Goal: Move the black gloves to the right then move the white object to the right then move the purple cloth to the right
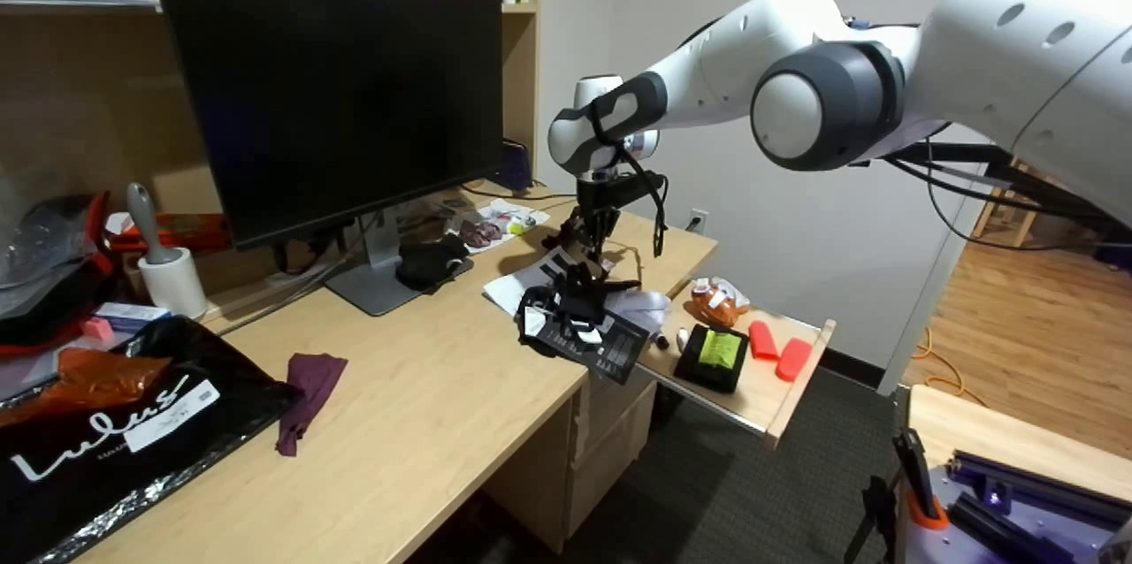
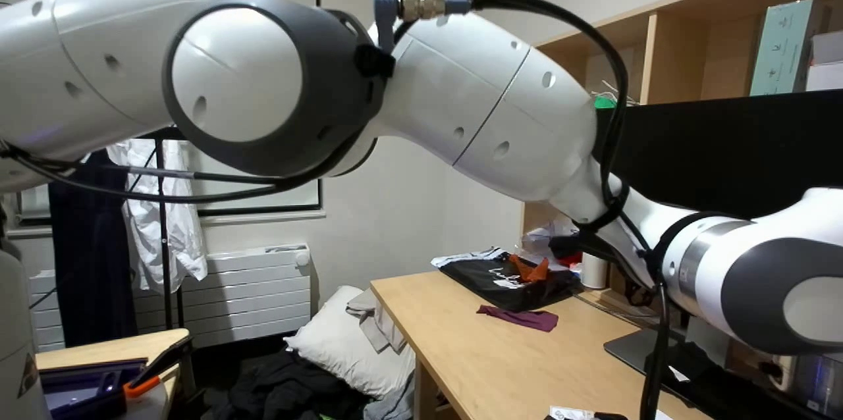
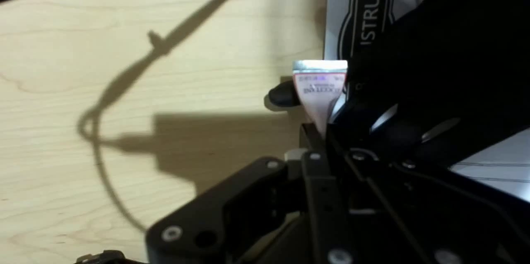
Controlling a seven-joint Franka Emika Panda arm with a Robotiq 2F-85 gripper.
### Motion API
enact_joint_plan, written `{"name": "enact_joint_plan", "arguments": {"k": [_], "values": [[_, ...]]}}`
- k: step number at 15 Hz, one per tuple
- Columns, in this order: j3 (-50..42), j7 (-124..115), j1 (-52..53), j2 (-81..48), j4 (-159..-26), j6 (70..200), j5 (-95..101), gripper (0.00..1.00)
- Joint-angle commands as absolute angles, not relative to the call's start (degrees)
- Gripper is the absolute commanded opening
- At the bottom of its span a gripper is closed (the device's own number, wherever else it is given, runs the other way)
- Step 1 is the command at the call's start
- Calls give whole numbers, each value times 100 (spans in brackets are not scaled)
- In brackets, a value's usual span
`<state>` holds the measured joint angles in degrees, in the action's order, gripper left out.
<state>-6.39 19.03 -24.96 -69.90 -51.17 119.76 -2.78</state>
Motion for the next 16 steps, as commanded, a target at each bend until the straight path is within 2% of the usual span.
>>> {"name": "enact_joint_plan", "arguments": {"k": [1, 4, 5, 6, 7, 16], "values": [[-746, 1735, -2443, -7474, -4455, 11944, 15, 6], [-808, 1709, -2492, -7716, -4224, 11941, 117, 6], [-831, 1723, -2503, -7771, -4163, 11912, 143, 32], [-909, 1731, -2474, -7754, -4228, 11984, 68, 32], [-916, 1732, -2477, -7762, -4214, 11997, 42, 36], [-754, 1929, -2324, -7144, -4533, 12191, -41, 94]]}}
